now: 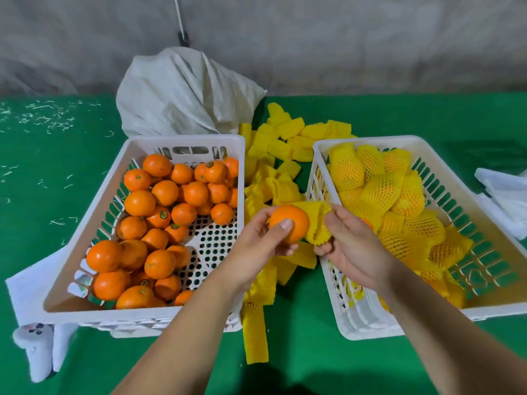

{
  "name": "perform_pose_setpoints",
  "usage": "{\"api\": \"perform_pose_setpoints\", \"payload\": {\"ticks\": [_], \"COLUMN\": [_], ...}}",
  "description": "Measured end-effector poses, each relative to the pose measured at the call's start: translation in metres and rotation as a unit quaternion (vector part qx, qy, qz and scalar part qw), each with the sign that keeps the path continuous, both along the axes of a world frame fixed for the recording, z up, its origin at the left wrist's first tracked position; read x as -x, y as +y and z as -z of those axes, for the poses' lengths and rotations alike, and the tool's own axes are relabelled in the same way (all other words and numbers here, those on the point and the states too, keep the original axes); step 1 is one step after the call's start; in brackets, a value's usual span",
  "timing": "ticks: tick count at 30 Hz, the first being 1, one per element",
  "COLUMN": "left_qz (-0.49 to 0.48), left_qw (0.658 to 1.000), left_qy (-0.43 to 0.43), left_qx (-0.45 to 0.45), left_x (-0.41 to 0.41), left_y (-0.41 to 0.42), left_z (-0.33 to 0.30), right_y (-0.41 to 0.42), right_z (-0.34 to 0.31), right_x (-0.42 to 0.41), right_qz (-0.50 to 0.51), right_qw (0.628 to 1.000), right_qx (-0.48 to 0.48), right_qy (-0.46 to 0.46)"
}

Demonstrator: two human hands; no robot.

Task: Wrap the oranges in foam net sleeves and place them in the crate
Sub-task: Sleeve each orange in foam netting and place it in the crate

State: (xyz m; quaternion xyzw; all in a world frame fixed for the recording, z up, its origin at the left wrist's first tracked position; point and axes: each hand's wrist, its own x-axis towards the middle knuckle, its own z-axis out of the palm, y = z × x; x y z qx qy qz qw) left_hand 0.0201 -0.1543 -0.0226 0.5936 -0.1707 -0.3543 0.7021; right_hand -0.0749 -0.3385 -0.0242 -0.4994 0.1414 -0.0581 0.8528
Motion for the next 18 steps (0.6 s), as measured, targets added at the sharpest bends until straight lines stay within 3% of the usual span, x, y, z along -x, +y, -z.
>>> {"api": "perform_pose_setpoints", "payload": {"ticks": [2,4,6,9,14,18], "left_qz": [0.017,0.024,0.021,0.053,0.144,0.071], "left_qw": [1.0,1.0,1.0,0.997,0.989,0.996], "left_qy": [-0.013,-0.012,0.008,0.031,-0.019,-0.048], "left_qx": [-0.006,0.001,0.022,0.038,-0.016,-0.018], "left_x": [0.003,0.004,0.001,-0.003,-0.005,0.0], "left_y": [-0.001,0.0,0.004,0.008,0.005,0.0], "left_z": [0.0,0.002,0.003,0.005,0.01,0.013], "right_y": [-0.001,-0.002,-0.004,0.001,0.009,0.008], "right_z": [0.009,0.013,0.016,0.026,0.043,0.041], "right_x": [0.004,0.004,0.004,0.001,-0.003,-0.004], "right_qz": [-0.04,-0.007,0.089,0.143,0.11,0.135], "right_qw": [0.999,0.993,0.948,0.896,0.841,0.845], "right_qx": [0.011,0.119,0.304,0.421,0.53,0.517], "right_qy": [0.006,0.014,0.031,-0.008,-0.01,0.013]}}
